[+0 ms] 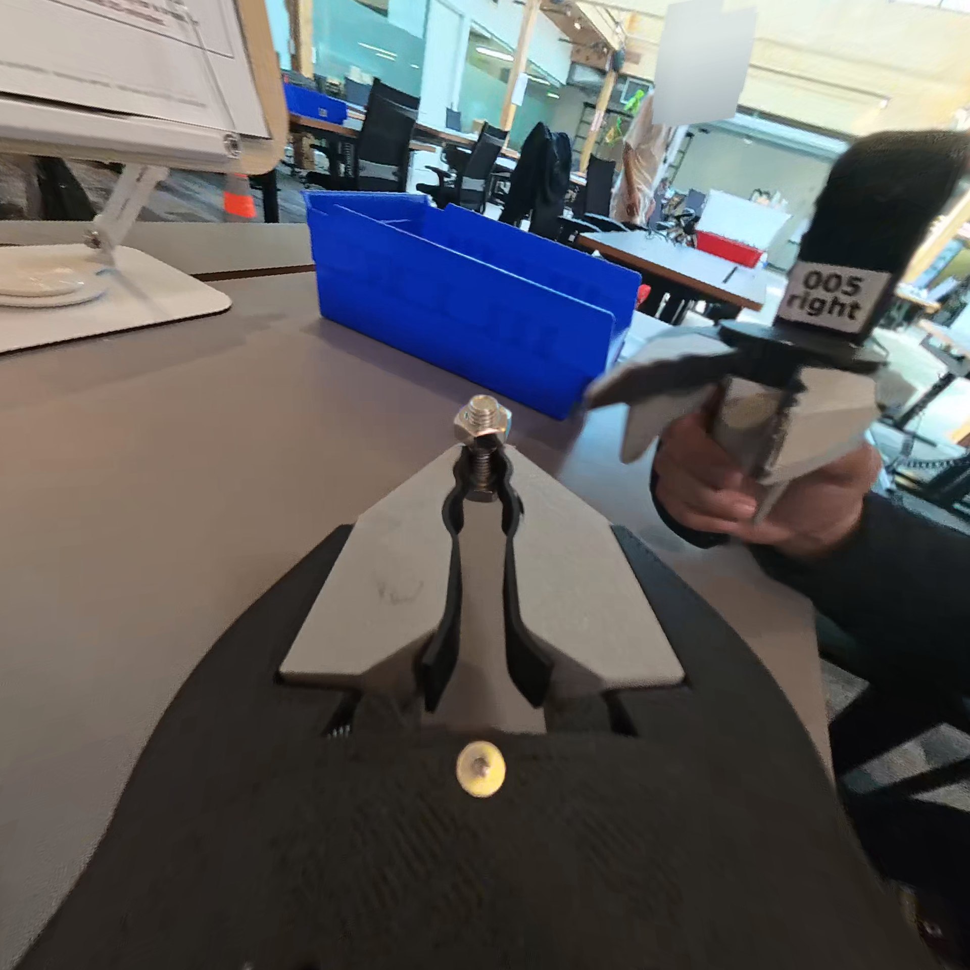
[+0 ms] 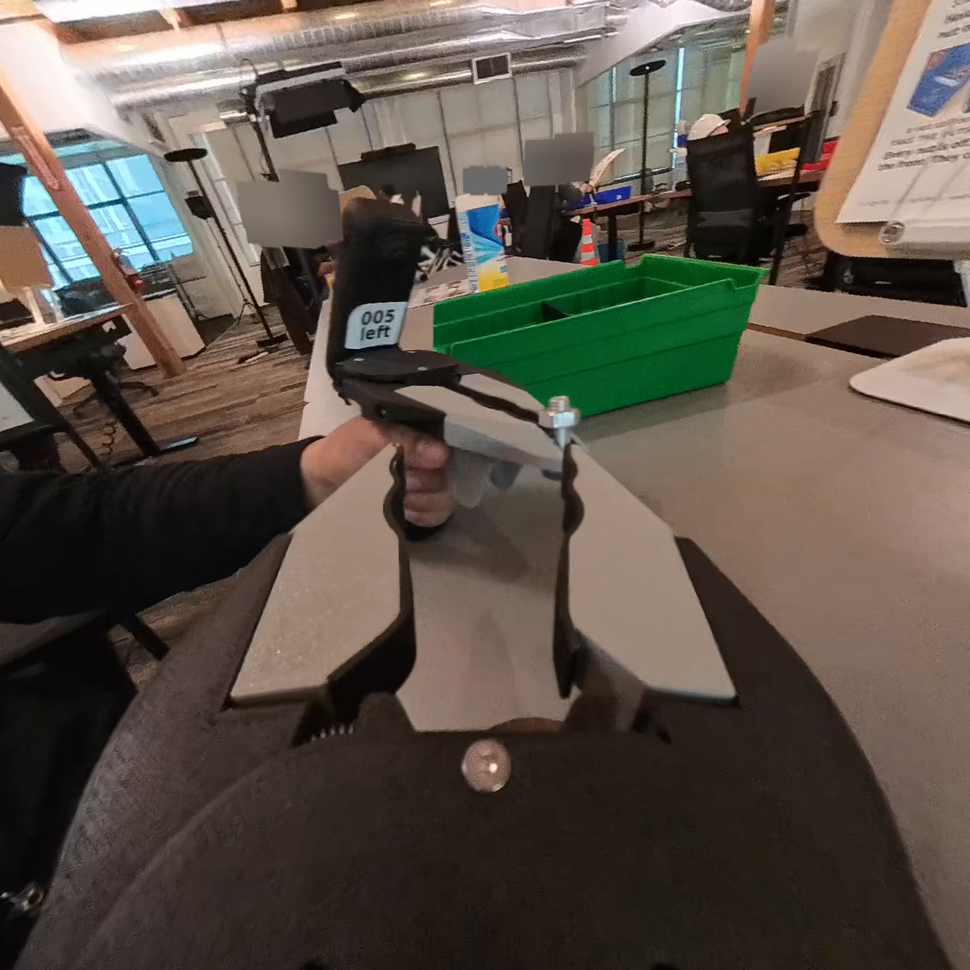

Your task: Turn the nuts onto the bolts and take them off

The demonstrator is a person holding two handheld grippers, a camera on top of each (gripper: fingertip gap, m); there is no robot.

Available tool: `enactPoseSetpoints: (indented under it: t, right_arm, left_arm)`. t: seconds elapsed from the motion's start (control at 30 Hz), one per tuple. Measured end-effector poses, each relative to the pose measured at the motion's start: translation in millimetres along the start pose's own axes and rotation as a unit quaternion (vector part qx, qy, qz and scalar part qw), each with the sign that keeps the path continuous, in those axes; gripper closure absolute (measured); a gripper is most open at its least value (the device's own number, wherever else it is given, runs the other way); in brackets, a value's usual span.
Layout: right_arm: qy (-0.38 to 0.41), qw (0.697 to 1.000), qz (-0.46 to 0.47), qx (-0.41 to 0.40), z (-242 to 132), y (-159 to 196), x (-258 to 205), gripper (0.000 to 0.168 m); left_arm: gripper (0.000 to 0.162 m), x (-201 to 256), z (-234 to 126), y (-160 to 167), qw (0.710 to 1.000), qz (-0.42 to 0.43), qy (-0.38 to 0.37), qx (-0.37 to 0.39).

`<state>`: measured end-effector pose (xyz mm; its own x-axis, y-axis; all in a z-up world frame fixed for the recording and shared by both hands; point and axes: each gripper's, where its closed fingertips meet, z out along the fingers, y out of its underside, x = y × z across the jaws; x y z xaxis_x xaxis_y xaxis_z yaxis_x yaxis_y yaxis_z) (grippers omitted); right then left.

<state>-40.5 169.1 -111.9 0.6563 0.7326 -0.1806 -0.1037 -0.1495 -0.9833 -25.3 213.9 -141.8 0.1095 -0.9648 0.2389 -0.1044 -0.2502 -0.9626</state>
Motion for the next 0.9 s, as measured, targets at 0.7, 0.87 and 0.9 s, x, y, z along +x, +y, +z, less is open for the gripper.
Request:
enactPoseSetpoints:
  t: [0.7,0.87,0.9]
  right_arm:
    - [0.047,0.998,-0.002,-0.051,6,17,15,0.152]
    - [0.06,0.997,0.027,-0.033,1,11,23,0.152]
    - [0.051,0.997,0.043,-0.026,0,9,23,0.152]
  left_arm:
    - [0.156,51,15,18,0.992,0.084,0.081,-0.048]
    - [0.151,45,14,12,0.995,0.065,0.071,-0.029]
    - [0.151,46,13,11,0.995,0.058,0.077,-0.024]
